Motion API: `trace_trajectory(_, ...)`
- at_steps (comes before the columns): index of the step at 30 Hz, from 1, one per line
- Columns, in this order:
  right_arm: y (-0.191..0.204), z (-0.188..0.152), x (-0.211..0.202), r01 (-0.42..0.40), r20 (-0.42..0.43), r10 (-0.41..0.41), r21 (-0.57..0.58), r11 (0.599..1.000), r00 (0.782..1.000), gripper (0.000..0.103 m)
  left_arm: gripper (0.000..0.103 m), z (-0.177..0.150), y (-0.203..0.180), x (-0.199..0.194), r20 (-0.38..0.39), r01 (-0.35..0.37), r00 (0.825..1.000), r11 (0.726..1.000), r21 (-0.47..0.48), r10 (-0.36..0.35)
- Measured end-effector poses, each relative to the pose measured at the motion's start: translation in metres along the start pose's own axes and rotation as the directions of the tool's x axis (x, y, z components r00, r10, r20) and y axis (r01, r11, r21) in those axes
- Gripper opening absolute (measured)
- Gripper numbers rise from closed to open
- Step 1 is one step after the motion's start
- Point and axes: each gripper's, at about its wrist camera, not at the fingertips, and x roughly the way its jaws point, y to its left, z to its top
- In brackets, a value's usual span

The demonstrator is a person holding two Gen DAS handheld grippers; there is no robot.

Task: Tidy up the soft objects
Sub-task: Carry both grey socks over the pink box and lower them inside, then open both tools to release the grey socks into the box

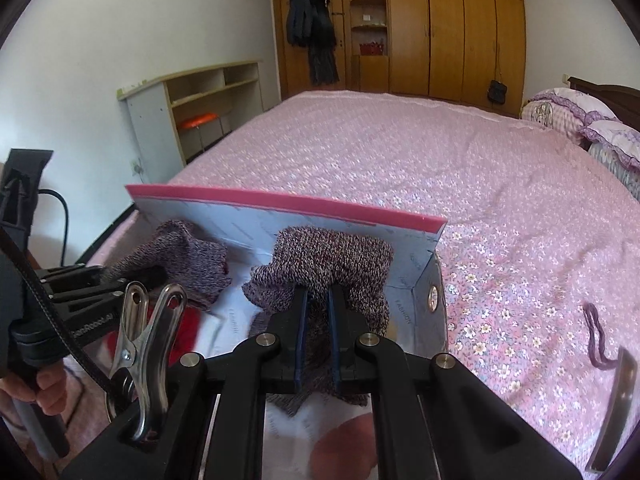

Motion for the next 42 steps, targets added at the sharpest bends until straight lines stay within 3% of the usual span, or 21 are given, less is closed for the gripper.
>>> trace_trajectory(9,-0.013,-0.004,0.028,0.006,-0.041,-0.004,0.030,1.000,0.999,0.010,0.020,0.003,-0.007,0.019,-0.018,-0.063,0.998,0.998,0.027,0.064)
trace_trajectory(32,-0.016,-0.012,0.031,-0.002,-0.033,0.004,0.053,0.999,0.999,0.012,0.022,-0.005,-0.006,0.019,0.008,-0.082,0.997,0.996,0.036,0.082)
trace_trajectory(34,-0.016,-0.012,0.031,-0.004,-0.034,0.006,0.052,0.999,0.999,0.013,0.027,-0.004,-0.007,0.019,0.007,-0.084,0.996,0.996,0.035,0.084)
trace_trajectory(37,-0.015,-0.011,0.030,-0.009,-0.036,0.011,0.049,0.999,0.999,0.020,0.028,-0.004,-0.005,0.019,0.003,-0.090,0.996,0.996,0.025,0.090)
trace_trajectory(42,-0.013,-0.006,0.023,-0.016,-0.030,0.017,0.039,0.999,0.999,0.038,0.033,-0.003,-0.005,0.017,0.003,-0.098,0.995,0.995,0.023,0.098)
